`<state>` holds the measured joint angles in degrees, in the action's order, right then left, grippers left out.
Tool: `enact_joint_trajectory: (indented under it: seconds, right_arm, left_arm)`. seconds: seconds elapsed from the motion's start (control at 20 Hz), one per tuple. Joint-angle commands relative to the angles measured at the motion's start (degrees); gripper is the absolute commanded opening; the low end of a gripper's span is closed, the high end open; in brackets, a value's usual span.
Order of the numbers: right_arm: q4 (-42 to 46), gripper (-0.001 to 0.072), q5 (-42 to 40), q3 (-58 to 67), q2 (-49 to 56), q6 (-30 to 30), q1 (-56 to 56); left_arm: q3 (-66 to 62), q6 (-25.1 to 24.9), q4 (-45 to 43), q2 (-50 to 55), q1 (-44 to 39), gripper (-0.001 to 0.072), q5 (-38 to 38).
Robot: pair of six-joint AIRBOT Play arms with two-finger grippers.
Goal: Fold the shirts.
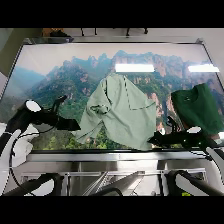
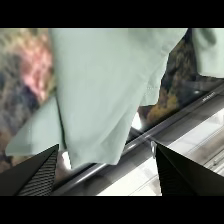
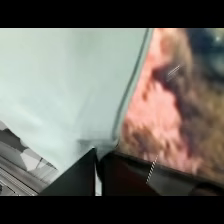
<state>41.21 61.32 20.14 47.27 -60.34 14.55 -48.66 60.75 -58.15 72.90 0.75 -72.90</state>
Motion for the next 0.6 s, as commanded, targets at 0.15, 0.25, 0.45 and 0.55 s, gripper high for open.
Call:
enact_joint_trajectory:
  seconds: [0.15, 0.25, 0.45, 0.55]
  right_arm:
    - [-2.0, 0.0017, 0.6, 0.0, 0.0, 0.4, -0.2]
    - [-2.0, 0.0017, 0.6, 0.0, 0.0, 0.4, -0.2]
    - [-2.0, 0.0017, 0.4, 0.0, 0.0, 0.4, -0.2]
    - [-2.1, 0.0017, 0.4, 0.0, 0.0, 0.4, -0.2]
  left_arm:
    - [0.1, 3.3, -12.9, 5.8, -9.0, 0.0652, 1.0]
    - [0.1, 5.5, -16.0, 5.9, -10.6, 0.0652, 3.7]
    - [0.1, 7.7, -17.2, 5.9, -12.8, 0.0652, 8.7]
    - [0.1, 7.9, -17.2, 5.9, -14.3, 0.0651, 10.1]
